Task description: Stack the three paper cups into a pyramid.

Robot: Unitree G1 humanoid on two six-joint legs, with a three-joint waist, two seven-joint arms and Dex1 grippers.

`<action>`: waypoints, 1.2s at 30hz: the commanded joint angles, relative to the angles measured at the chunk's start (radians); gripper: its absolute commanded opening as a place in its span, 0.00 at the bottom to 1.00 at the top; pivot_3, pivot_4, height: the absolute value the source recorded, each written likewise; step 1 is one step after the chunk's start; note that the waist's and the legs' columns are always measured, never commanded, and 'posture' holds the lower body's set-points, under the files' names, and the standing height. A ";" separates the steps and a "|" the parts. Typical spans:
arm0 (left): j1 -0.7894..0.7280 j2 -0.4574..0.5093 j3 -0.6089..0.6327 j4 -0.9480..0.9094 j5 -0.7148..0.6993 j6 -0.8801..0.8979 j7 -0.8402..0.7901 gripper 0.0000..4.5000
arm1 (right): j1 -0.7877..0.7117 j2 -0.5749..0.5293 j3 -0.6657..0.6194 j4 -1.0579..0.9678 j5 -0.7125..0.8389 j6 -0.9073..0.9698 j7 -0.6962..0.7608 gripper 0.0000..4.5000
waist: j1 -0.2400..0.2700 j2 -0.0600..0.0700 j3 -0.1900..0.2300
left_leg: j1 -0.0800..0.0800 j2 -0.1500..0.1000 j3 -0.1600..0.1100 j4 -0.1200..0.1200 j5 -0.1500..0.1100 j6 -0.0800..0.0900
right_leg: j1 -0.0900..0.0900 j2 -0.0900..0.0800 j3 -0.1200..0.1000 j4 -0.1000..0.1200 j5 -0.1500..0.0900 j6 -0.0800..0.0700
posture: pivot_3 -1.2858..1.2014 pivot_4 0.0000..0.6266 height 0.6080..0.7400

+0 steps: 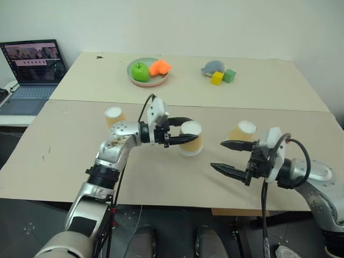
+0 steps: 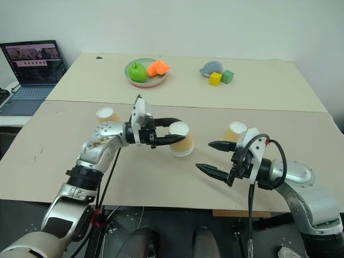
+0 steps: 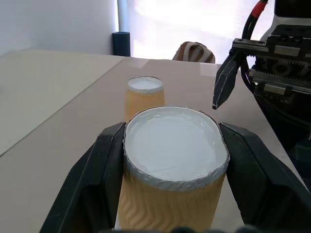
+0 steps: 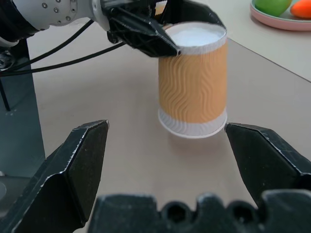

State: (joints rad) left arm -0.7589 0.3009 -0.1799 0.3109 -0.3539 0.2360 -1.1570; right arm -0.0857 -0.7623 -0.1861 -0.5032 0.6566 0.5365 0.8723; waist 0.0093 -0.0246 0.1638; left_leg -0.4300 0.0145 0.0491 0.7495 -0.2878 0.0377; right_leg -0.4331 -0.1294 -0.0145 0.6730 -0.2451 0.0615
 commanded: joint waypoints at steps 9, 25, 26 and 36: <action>-0.125 -0.070 -0.001 0.320 0.097 -0.215 -0.058 0.58 | 0.076 -0.001 -0.109 -0.123 0.074 0.032 -0.074 1.00 | 0.003 -0.001 0.000 | -0.001 0.000 0.000 0.000 0.000 0.000 | 0.000 0.000 0.000 -0.001 0.000 0.000 | 0.52 0.24 0.53; -0.114 -0.096 0.055 0.285 0.096 -0.263 -0.027 0.98 | 0.069 -0.008 -0.111 -0.109 0.092 0.026 -0.090 1.00 | 0.003 -0.001 0.001 | -0.001 0.000 0.000 0.000 0.000 0.000 | 0.000 0.000 0.000 -0.001 0.000 0.000 | 0.52 0.24 0.53; -0.105 -0.088 0.073 0.225 0.070 -0.227 -0.017 0.98 | 0.063 -0.005 -0.110 -0.105 0.097 0.027 -0.091 1.00 | 0.003 -0.001 0.001 | -0.001 0.000 0.000 0.000 0.000 0.000 | 0.000 0.000 0.000 -0.001 0.000 0.000 | 0.52 0.24 0.53; 0.049 -0.033 0.240 -0.291 -0.136 0.158 0.244 0.98 | 0.017 0.010 -0.077 -0.053 0.096 0.019 -0.074 1.00 | 0.000 -0.001 0.001 | -0.001 0.000 -0.001 0.000 0.000 0.000 | -0.001 0.000 0.001 0.000 0.000 0.000 | 0.52 0.24 0.53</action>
State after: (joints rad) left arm -0.7136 0.2663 0.0051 0.1206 -0.4409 0.3343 -1.0019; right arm -0.0560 -0.7579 -0.2495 -0.5482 0.7378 0.5709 0.7902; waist 0.0092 -0.0254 0.1643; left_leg -0.4311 0.0153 0.0480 0.7498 -0.2880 0.0380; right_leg -0.4340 -0.1294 -0.0139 0.6733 -0.2450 0.0615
